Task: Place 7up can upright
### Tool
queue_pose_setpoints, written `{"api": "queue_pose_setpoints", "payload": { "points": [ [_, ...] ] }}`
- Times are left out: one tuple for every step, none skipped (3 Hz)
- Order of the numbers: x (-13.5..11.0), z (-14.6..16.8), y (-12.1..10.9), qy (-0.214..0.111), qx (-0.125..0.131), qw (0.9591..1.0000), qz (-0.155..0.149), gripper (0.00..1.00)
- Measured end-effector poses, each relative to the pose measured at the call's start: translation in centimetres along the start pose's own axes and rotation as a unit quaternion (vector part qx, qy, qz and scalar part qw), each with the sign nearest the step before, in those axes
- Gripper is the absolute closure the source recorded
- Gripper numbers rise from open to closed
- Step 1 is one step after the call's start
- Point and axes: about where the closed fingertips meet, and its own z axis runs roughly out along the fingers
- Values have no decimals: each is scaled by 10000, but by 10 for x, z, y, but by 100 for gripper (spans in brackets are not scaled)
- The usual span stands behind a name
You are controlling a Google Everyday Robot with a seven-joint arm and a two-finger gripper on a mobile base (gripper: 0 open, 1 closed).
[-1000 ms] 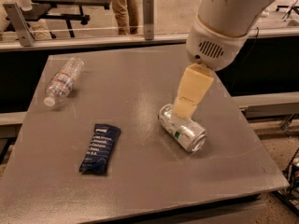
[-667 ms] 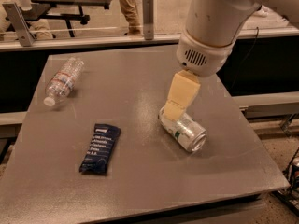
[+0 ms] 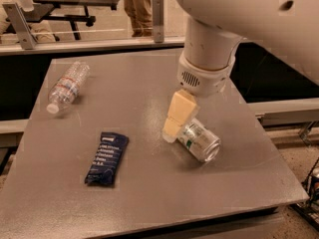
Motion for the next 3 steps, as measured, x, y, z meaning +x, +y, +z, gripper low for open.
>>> {"api": "queue_pose_setpoints", "payload": {
  "points": [
    [-3,17,9,133,-141,9997,153,0],
    [-3,31,15,299,-236,9990,231,0],
    [0,43,16,462,-298,9980,301,22]
  ]
}}
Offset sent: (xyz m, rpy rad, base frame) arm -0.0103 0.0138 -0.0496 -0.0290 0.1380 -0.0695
